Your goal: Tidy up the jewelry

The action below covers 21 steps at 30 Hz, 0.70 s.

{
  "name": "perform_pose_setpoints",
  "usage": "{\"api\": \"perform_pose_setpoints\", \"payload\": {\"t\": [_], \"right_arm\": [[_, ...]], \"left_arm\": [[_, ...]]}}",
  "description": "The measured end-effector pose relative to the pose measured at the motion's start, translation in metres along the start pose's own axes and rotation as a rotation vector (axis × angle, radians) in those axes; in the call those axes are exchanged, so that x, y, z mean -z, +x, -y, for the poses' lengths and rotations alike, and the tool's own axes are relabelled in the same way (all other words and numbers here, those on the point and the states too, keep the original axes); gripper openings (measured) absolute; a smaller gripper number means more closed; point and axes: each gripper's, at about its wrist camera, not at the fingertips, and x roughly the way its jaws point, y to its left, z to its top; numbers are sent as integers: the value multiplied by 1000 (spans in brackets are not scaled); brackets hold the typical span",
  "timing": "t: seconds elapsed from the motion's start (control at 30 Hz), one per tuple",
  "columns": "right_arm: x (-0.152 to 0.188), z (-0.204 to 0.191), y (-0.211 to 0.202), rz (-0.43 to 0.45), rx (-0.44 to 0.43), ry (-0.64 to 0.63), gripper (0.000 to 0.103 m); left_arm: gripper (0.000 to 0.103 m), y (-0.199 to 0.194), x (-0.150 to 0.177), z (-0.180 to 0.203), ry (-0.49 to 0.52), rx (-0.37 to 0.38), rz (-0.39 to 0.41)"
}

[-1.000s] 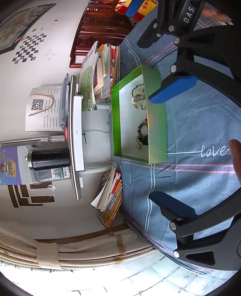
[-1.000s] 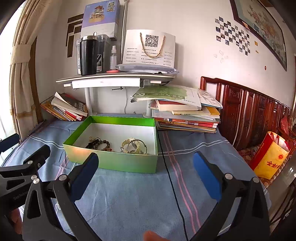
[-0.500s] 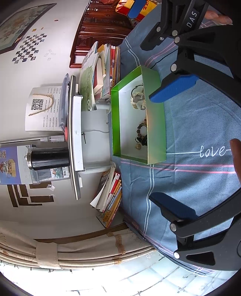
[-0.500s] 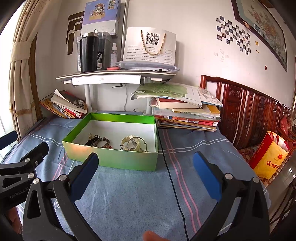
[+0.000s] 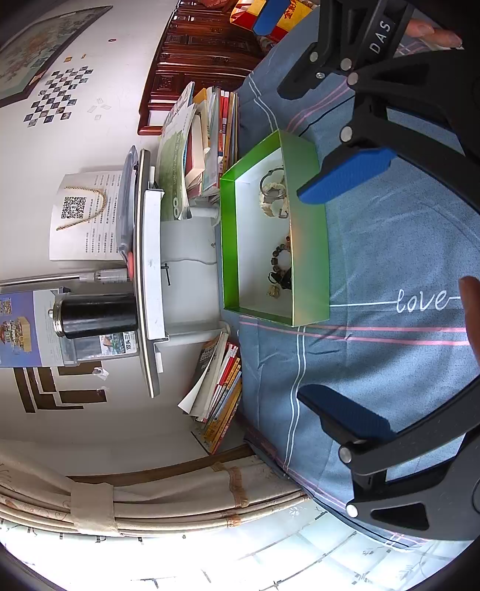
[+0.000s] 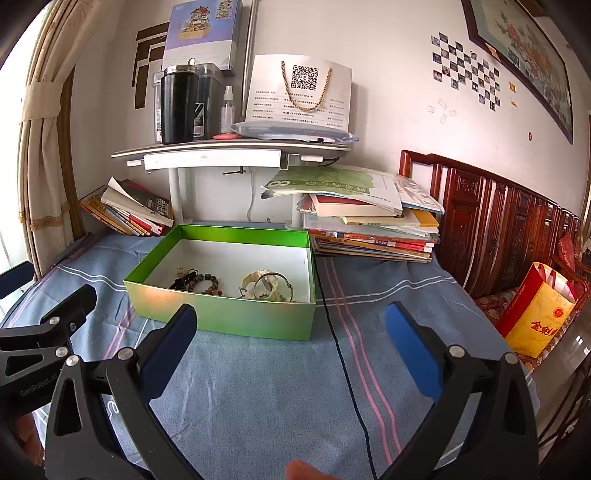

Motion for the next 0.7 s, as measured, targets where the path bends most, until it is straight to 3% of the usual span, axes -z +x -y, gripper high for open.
{"api": "perform_pose_setpoints", "payload": {"t": [0.7], "right_arm": [[0,0,0,-1,-1,-2,100]], "left_arm": [[99,3,5,-3,1,-6,-10]]}}
